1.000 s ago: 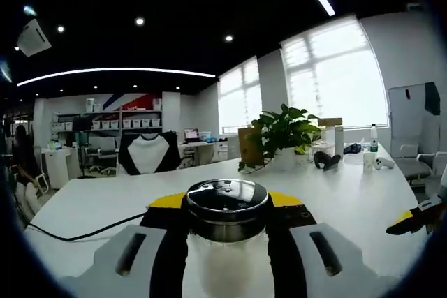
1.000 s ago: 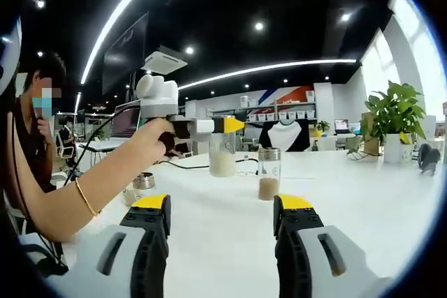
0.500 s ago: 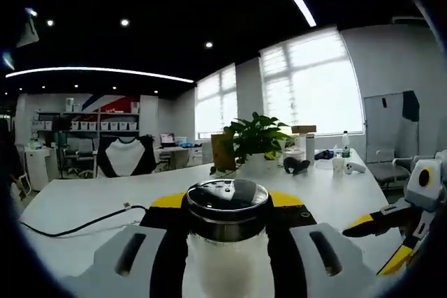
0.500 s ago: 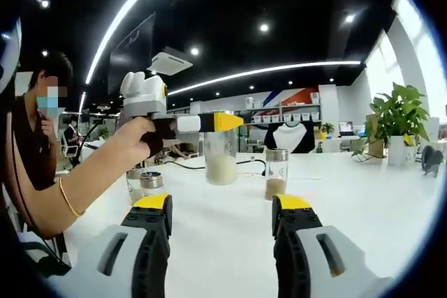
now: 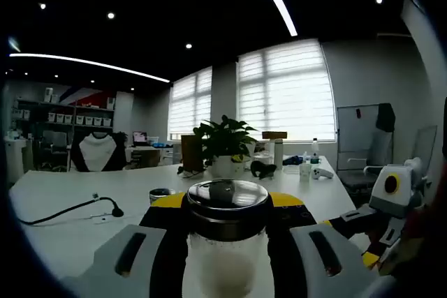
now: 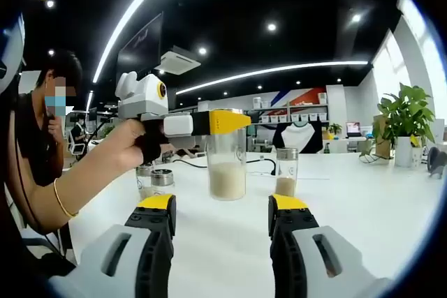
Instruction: Rotate the seasoning bottle until the label or dispensing opening points toward the visible target arrow and the bottle remains upright within the marked orientation range
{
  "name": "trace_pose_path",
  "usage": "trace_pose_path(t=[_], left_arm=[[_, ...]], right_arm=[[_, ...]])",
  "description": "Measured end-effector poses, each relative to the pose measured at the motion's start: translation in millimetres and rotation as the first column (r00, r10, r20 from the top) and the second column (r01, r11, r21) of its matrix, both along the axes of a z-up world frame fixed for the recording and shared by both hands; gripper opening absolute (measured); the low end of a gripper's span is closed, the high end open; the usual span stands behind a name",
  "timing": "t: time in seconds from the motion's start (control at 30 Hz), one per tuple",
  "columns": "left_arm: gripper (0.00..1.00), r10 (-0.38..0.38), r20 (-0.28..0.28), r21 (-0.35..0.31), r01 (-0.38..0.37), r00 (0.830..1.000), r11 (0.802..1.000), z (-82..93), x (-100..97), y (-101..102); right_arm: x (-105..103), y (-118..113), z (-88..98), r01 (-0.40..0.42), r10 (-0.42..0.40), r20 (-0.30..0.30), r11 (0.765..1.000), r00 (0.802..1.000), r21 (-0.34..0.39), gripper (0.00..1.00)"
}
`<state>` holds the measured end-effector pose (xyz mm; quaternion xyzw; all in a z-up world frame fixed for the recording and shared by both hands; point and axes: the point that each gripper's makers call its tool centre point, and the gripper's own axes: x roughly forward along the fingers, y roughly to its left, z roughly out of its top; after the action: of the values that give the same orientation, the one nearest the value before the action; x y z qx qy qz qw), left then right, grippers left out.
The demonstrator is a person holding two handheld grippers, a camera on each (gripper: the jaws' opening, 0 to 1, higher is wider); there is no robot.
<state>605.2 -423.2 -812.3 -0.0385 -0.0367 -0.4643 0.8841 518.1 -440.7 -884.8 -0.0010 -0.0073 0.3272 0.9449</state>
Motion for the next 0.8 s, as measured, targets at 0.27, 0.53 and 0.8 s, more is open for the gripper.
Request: trace_pose_path(t=[0.27, 0.53, 0.8], left_arm=[[0.44, -0.051, 0.002, 0.033, 0.050, 0.999, 0.998, -8.4, -19.1, -10.3], [0.44, -0.087, 0.018, 0.041, 0.086, 0.996, 0.995, -8.6, -31.4, -14.5], [0.44, -0.175, 0.027, 0.060, 0.173, 0.984, 0.983, -12.3, -50.5, -21.4]], right_arm=[[-4.4, 2.2, 2.7, -0.021, 0.021, 0.024, 1.000, 0.999, -0.011, 0.46], [-3.8, 5.4, -3.9, -0.037, 0.037, 0.008, 0.999, 0.999, -0.018, 0.46], [-1.2, 8.4, -13.4, -0.047, 0.046, -0.008, 0.998, 0.999, -0.041, 0.46]])
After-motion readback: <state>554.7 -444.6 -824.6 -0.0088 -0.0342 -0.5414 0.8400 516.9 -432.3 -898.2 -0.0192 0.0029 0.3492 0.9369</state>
